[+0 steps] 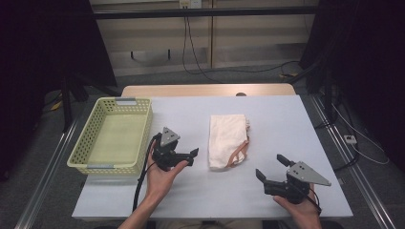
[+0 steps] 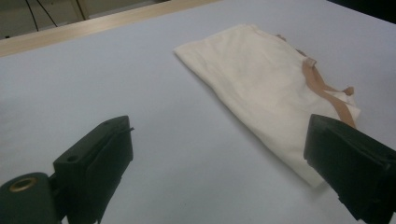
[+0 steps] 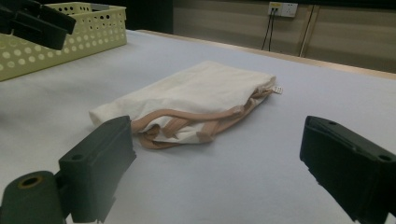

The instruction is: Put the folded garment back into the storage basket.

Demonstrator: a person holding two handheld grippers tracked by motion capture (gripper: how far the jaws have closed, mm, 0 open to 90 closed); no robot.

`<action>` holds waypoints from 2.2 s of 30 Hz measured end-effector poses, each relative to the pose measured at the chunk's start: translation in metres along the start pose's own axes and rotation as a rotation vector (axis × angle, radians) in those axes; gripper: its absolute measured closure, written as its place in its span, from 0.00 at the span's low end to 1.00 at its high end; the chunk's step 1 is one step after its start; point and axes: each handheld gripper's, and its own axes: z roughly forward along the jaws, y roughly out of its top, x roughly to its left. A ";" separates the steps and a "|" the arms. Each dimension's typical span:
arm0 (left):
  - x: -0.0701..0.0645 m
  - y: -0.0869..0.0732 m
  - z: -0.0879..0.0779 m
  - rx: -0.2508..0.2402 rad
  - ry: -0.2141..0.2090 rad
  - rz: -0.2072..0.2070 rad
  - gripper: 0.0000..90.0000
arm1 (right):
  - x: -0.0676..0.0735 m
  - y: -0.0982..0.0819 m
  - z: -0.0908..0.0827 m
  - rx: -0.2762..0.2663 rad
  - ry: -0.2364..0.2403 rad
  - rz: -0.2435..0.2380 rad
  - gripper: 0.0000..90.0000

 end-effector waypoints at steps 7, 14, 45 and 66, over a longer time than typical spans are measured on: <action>-0.001 0.008 0.018 0.024 -0.029 -0.033 0.09 | 0.000 0.001 0.002 0.000 0.004 0.001 0.11; -0.004 0.017 0.029 0.041 -0.039 -0.013 0.07 | -0.001 0.000 0.000 0.000 0.002 -0.001 0.11; 0.006 0.042 0.092 0.103 -0.089 -0.137 0.15 | 0.001 0.001 0.002 0.019 0.014 -0.010 0.11; 0.002 0.033 0.136 0.228 -0.130 -0.194 0.50 | 0.002 0.000 0.003 0.042 0.029 -0.023 0.11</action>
